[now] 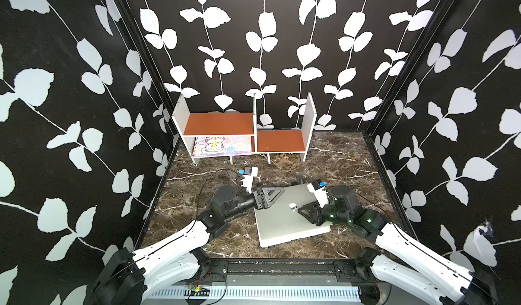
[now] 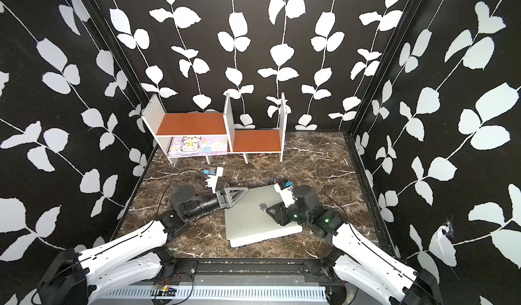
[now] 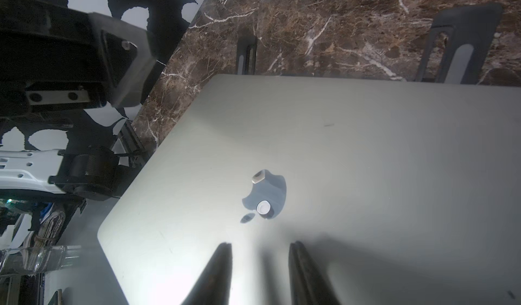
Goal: Close the laptop lid and set it aside
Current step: Close the lid of the laptop.
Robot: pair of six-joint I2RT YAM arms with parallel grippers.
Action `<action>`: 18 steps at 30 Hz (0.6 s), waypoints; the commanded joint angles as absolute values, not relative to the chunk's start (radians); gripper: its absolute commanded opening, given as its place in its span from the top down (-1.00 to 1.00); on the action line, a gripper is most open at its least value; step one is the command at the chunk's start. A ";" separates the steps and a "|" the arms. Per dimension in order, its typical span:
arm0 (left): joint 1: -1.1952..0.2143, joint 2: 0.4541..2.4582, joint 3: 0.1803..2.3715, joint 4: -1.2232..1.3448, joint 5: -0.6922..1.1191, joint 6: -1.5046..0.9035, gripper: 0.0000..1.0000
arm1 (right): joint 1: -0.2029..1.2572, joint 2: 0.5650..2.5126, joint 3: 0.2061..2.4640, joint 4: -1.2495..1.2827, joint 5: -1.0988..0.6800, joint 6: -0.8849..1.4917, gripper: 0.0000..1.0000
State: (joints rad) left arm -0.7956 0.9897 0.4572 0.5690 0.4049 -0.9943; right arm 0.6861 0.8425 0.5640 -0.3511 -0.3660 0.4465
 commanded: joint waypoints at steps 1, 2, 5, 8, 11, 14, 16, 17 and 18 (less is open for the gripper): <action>-0.820 1.012 0.460 0.631 0.356 -1.016 -0.90 | 0.677 0.836 0.527 -0.390 -0.394 0.463 0.27; -0.826 1.030 0.465 0.624 0.346 -1.017 -0.89 | 0.675 0.833 0.520 -0.389 -0.394 0.465 0.28; -0.855 1.071 0.488 0.582 0.305 -1.016 -0.78 | 0.667 0.827 0.504 -0.379 -0.401 0.466 0.27; -0.882 1.111 0.531 0.475 0.267 -1.010 -0.52 | 0.657 0.833 0.491 -0.366 -0.409 0.468 0.28; -0.914 1.132 0.555 0.399 0.240 -1.014 -0.47 | 0.649 0.848 0.485 -0.358 -0.411 0.464 0.28; -0.943 1.124 0.549 0.378 0.223 -1.014 -0.47 | 0.641 0.862 0.479 -0.353 -0.410 0.460 0.27; -0.957 1.106 0.541 0.347 0.208 -1.012 -0.47 | 0.633 0.870 0.474 -0.345 -0.412 0.457 0.27; -0.963 1.097 0.535 0.332 0.201 -1.011 -0.46 | 0.630 0.874 0.470 -0.342 -0.412 0.456 0.27; -0.969 1.087 0.525 0.320 0.196 -1.012 -0.46 | 0.626 0.878 0.468 -0.339 -0.412 0.454 0.28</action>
State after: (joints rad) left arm -0.9550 1.1286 0.5259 0.3786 0.2317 -1.0199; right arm 0.6395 0.8616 0.4976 -0.3244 -0.4194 0.4549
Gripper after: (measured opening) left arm 0.731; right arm 0.363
